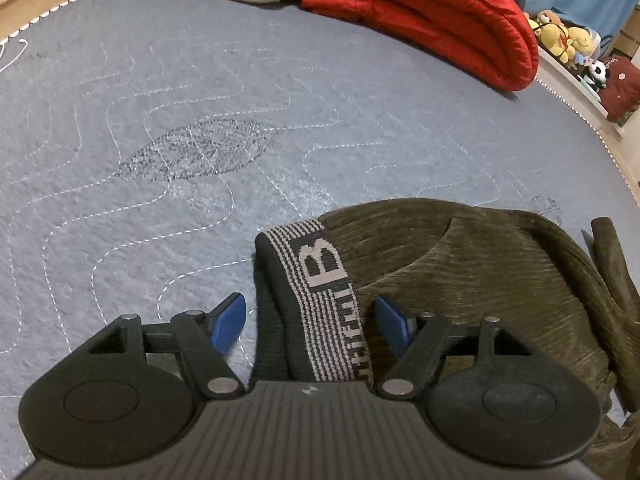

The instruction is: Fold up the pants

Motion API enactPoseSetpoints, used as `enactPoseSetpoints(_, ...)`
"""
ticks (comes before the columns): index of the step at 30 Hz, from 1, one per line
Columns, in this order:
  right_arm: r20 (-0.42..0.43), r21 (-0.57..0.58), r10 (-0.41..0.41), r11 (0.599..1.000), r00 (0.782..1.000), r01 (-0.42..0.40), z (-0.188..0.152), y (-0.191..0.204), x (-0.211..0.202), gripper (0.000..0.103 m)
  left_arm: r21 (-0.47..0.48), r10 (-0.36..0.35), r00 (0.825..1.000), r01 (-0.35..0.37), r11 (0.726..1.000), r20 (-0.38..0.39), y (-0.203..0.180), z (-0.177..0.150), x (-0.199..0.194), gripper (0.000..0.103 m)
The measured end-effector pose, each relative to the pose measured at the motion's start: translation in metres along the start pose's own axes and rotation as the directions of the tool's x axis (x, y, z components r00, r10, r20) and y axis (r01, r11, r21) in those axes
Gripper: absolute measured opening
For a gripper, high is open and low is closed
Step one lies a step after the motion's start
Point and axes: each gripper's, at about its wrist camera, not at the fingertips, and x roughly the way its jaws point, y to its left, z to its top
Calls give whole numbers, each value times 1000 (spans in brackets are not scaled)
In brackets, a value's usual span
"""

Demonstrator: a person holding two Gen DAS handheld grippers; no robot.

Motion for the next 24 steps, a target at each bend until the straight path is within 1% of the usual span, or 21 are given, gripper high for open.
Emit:
enactPoseSetpoints(3,-20,86,56,995,998,-54,8,-10,2,56,2,-6,1000,6,1000,-16,0,-1,5,77)
enactPoseSetpoints(5,-3,134,71,988,997,-70,11,-17,0,63,10,-12,1000,12,1000,-16,-1,1,6,77)
enactPoseSetpoints(6,2,139,77,987,997,-76,12,-17,0,69,10,-16,1000,16,1000,-16,-2,1,7,77)
enactPoseSetpoints(9,-4,98,107,990,994,-106,10,-10,0,74,11,-14,1000,14,1000,-8,-3,0,7,77)
enactPoseSetpoints(11,-29,36,129,991,991,-128,6,1,2,78,25,-9,1000,9,1000,-3,-5,-2,9,77)
enactPoseSetpoints(12,-44,-2,130,992,991,-130,3,7,4,81,36,-5,1000,5,999,1,-7,-3,9,77)
enactPoseSetpoints(15,-59,-77,107,991,992,-112,-4,20,9,81,70,-2,1000,1,998,14,-10,-4,7,73)
enactPoseSetpoints(16,-60,-79,107,991,992,-112,-5,21,10,81,91,1,1000,-3,996,22,-12,-5,6,67)
enactPoseSetpoints(17,-64,-80,107,991,992,-112,-6,23,11,82,117,15,999,-18,993,30,-15,-6,4,57)
enactPoseSetpoints(20,-55,-124,99,987,994,-105,-8,32,10,83,219,49,996,-63,974,68,-25,-8,-3,40)
enactPoseSetpoints(22,-44,-154,93,983,995,-99,-9,37,8,83,242,46,994,-69,968,98,-28,-9,-11,34)
enactPoseSetpoints(23,-39,-163,91,982,995,-96,-9,38,8,83,233,43,993,-68,970,109,-29,-8,-15,30)
enactPoseSetpoints(24,-32,-172,87,981,996,-91,-9,40,7,82,223,45,992,-71,972,120,-30,-8,-20,28)
